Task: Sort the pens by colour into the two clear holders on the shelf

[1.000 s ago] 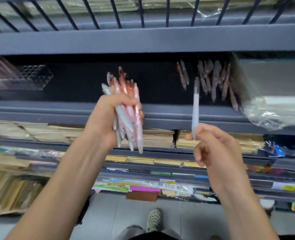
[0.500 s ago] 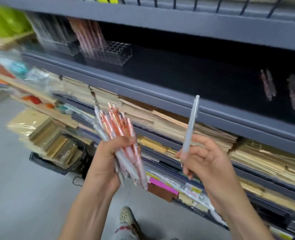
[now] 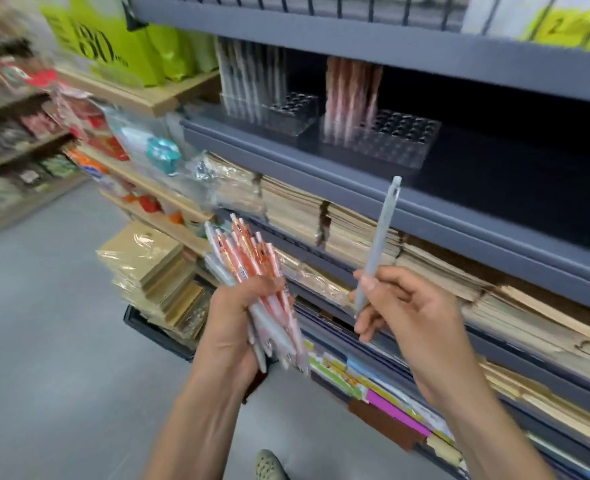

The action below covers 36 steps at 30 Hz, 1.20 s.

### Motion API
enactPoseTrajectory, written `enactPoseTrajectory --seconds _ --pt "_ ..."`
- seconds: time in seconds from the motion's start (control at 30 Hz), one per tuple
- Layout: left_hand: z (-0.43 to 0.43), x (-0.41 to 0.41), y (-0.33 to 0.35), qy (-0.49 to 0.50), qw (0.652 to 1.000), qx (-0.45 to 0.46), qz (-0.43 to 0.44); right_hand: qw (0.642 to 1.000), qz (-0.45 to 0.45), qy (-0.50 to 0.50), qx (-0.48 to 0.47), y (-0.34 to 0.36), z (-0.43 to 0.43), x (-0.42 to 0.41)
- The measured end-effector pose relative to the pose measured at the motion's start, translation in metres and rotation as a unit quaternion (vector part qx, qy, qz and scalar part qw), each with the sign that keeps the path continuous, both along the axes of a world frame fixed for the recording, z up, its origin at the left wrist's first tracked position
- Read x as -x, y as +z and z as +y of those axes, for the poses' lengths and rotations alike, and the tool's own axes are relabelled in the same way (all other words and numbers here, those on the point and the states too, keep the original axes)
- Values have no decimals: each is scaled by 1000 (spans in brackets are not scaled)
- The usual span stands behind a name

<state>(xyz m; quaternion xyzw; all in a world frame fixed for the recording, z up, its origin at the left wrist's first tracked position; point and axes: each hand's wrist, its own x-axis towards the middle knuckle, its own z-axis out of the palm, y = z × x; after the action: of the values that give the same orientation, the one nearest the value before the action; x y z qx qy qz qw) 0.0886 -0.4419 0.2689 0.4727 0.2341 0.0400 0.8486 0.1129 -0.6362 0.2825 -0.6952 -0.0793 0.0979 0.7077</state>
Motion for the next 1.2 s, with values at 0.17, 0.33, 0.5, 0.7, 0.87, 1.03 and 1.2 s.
enactPoseTrajectory --seconds 0.17,0.33,0.5,0.7,0.87,1.03,1.2 --pt "59 -29 -3 -19 1000 -3 17 1000 -2 -17 -5 -4 68 -21" --pt "95 -61 0 -54 998 3 21 999 2 -49 -5 -2 106 -44" --pt "119 -105 3 -87 995 40 24 996 -26 -90 8 -2 128 -84" --pt "148 -152 13 -109 994 26 4 985 -91 -148 -3 6 157 -136" --pt "173 -180 20 -96 994 36 -28 974 -131 -184 11 14 180 -173" --pt "197 -200 16 -128 991 48 -3 949 -150 -276 16 27 198 -203" --pt "217 -213 7 -185 981 55 3 933 -171 -308 70 39 213 -224"
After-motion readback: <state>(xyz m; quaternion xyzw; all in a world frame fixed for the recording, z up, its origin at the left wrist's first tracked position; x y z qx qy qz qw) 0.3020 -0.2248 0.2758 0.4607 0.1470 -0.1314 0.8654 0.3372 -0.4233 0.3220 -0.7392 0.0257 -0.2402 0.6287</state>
